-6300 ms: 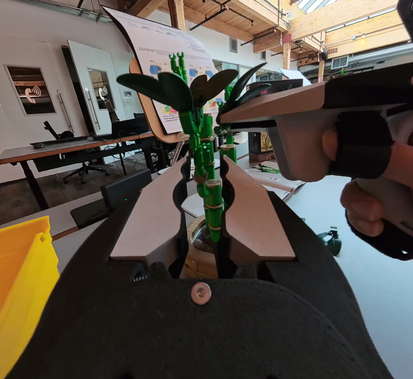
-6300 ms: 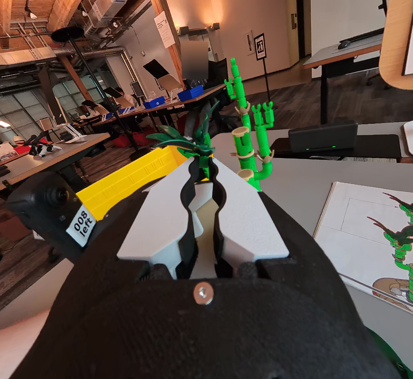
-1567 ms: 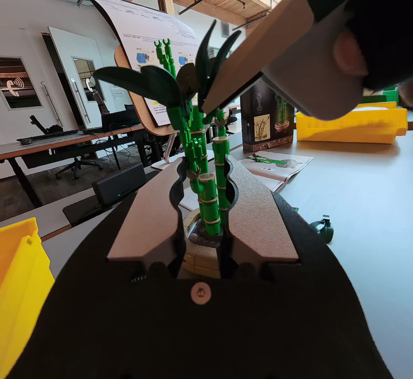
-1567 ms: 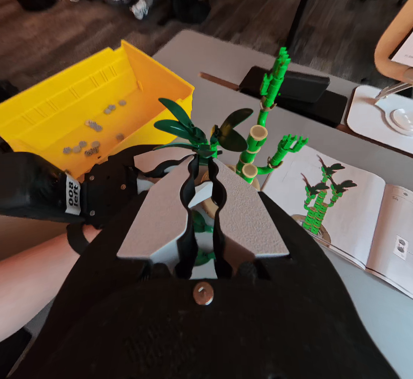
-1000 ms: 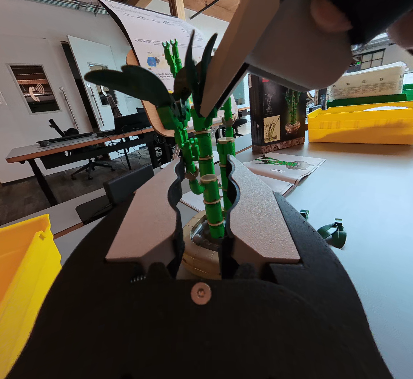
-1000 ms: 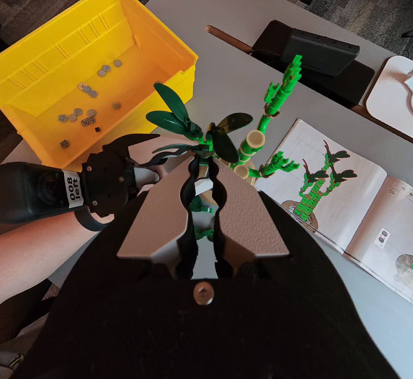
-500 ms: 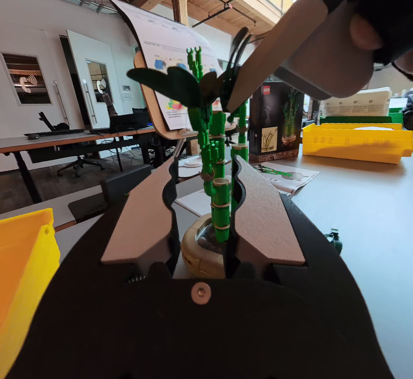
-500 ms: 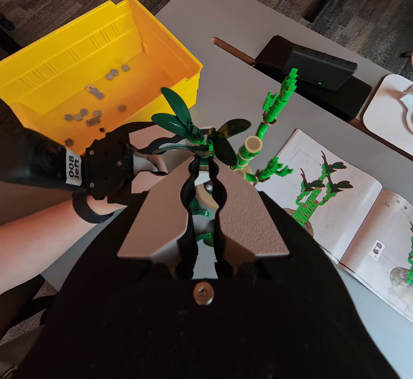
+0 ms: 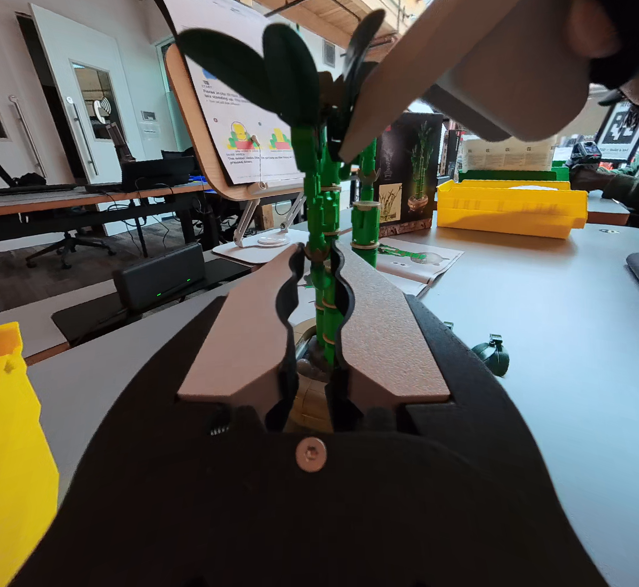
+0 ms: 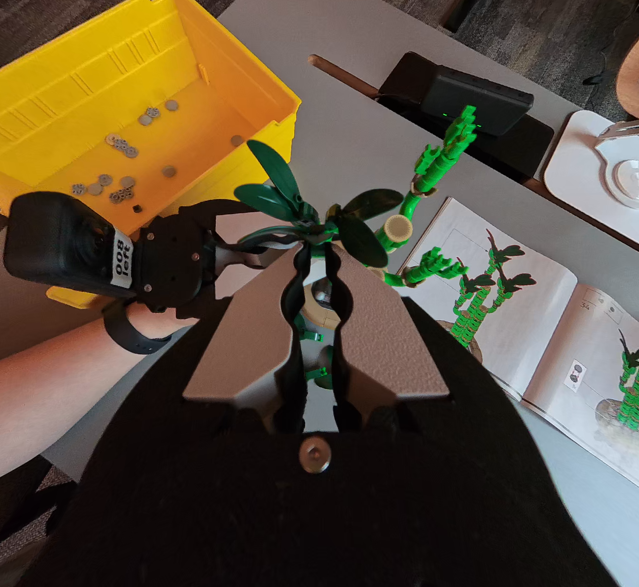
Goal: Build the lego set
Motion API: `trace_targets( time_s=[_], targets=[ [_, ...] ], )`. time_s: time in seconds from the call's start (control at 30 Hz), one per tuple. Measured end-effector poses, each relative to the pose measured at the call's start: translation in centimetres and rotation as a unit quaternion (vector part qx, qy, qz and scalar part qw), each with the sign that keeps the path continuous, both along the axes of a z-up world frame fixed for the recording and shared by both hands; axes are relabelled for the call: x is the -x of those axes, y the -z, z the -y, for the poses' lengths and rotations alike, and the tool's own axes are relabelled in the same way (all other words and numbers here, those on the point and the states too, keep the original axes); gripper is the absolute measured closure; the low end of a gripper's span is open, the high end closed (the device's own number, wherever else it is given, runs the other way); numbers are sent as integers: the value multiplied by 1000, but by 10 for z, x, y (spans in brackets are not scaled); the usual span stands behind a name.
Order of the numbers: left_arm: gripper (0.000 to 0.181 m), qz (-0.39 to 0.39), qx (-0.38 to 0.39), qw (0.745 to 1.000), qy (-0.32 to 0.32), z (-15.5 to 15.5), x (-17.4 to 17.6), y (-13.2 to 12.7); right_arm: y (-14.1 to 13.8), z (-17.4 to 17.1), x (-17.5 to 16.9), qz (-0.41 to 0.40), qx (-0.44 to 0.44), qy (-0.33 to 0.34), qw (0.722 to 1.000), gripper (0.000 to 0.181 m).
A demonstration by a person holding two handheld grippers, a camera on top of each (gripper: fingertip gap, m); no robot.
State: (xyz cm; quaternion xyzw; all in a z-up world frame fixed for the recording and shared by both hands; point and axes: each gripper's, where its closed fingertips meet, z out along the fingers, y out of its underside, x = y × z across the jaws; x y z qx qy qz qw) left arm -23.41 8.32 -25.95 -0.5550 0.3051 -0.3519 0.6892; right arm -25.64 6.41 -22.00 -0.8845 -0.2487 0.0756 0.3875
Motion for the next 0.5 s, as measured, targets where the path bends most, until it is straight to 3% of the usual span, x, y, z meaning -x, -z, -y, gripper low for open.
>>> trace_targets(
  time_s=[0.13, 0.5],
  targets=[
    [162, 9, 0, 1000, 2, 0, 1, -3, 2, -1, 0, 2, -3, 6, 1000, 175],
    [169, 15, 0, 1000, 6, 1, 1, -4, 6, -5, -2, 4, -4, 25, 1000, 174]
  ],
)
